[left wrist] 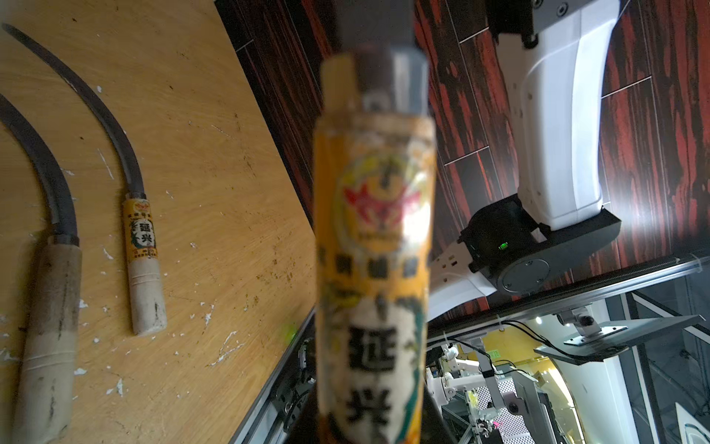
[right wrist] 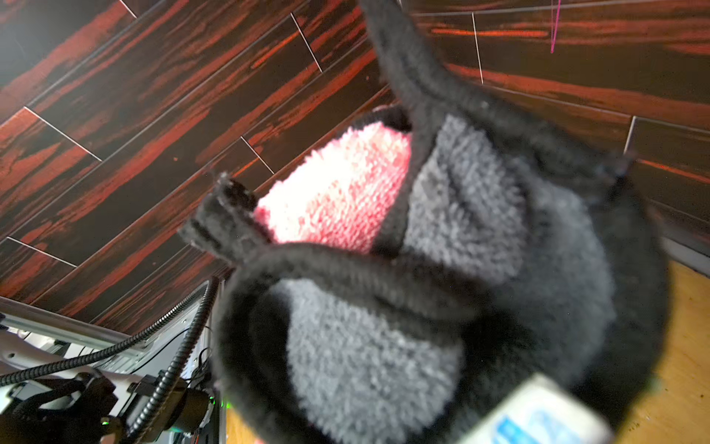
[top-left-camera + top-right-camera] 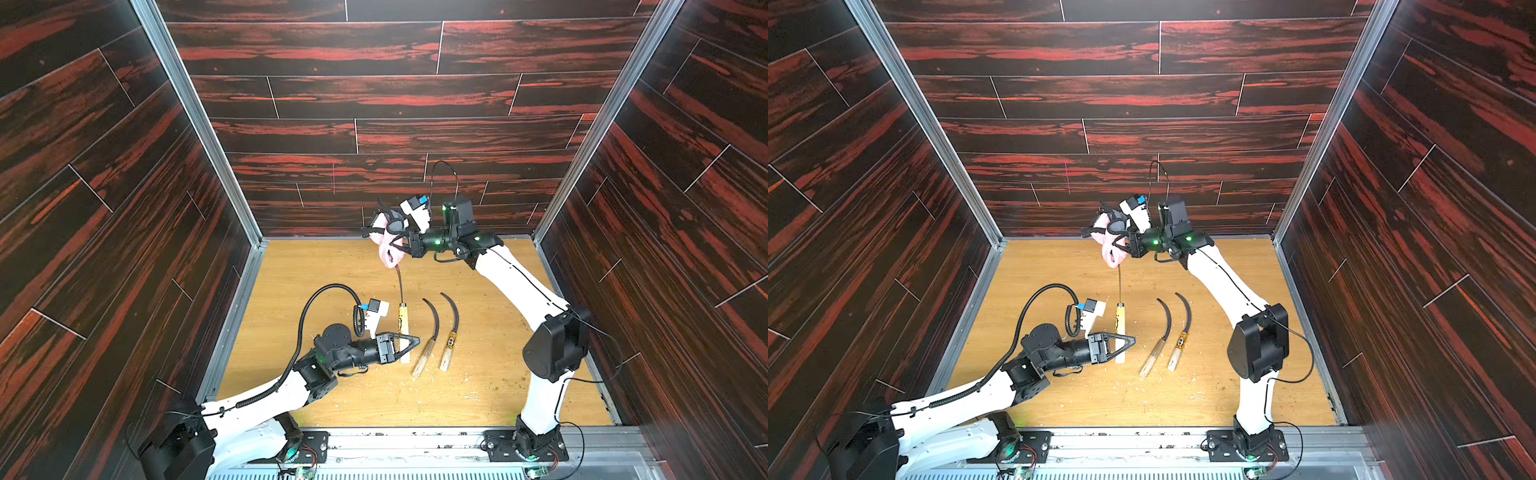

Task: Wipe small sickles with rags
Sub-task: Wipe the small sickle.

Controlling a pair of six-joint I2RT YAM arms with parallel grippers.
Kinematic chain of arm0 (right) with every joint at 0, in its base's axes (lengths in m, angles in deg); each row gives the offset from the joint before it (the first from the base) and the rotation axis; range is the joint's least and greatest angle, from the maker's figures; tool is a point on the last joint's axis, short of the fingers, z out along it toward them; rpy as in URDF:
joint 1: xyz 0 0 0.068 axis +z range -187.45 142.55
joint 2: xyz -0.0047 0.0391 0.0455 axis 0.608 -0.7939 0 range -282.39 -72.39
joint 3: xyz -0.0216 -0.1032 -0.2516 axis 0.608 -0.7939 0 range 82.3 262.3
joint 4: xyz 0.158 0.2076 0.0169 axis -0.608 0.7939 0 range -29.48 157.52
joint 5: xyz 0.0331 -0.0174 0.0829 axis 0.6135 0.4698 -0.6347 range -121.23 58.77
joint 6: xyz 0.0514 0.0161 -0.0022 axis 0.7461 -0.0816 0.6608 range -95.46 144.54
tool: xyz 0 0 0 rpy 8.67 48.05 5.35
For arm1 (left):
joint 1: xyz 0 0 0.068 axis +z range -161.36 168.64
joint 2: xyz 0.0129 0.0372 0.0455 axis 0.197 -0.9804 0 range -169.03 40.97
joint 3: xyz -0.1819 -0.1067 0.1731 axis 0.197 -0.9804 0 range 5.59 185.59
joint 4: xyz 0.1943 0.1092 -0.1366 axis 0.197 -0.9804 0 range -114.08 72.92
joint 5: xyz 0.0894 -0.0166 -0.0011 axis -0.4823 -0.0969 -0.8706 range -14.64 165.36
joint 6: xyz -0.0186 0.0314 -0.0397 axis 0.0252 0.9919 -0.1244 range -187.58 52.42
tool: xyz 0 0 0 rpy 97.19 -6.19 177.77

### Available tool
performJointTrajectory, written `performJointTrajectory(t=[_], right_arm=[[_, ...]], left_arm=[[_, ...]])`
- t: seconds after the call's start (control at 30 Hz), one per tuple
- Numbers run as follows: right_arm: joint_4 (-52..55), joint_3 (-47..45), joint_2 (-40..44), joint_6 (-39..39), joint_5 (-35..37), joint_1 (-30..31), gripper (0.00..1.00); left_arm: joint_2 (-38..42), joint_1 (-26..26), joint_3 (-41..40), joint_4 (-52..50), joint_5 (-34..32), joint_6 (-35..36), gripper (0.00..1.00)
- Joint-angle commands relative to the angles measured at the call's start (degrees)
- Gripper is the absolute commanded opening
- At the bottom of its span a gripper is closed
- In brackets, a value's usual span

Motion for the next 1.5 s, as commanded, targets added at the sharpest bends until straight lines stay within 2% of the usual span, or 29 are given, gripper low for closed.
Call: performJointTrajectory(t=[0.0, 0.23, 0.5, 0.63, 0.77, 1.13, 1.27, 1.47], right_arm=[[-1.8, -3.3, 7.7, 0.4, -0.3, 0.0, 0.0], [-1.7, -10.2, 18.4, -0.8, 2.7, 0.1, 0.0], [4.7, -15.1, 21.4, -5.5, 3.4, 3.4, 0.0], [6.0, -17.4, 20.8, -7.7, 7.5, 7.3, 0.0], [5.8, -18.6, 19.4, -7.7, 8.7, 8.5, 0.0], [6.9, -13.0, 12.1, -8.5, 10.0, 9.2, 0.0], [7.3, -8.6, 8.2, -8.4, 9.5, 8.9, 0.0], [8.8, -2.0, 2.9, -8.3, 7.6, 7.9, 0.0]], left_arm=[[-0.3, 0.3, -1.5, 3.1, -2.5, 0.7, 0.0], [-0.5, 1.3, -1.8, 3.5, -2.7, 0.5, 0.0], [1.9, 2.7, -1.2, 3.1, -2.6, 0.5, 0.0], [2.6, 3.0, -0.5, 3.1, -2.4, 0.5, 0.0], [2.9, 3.4, 0.2, 2.8, -2.1, 0.6, 0.0], [2.8, 3.6, 1.8, 1.9, 0.6, 1.1, 0.0], [3.0, 3.3, 3.1, -1.6, 1.6, 3.1, 0.0], [3.7, 1.9, 7.7, -14.2, 2.2, 10.4, 0.0]])
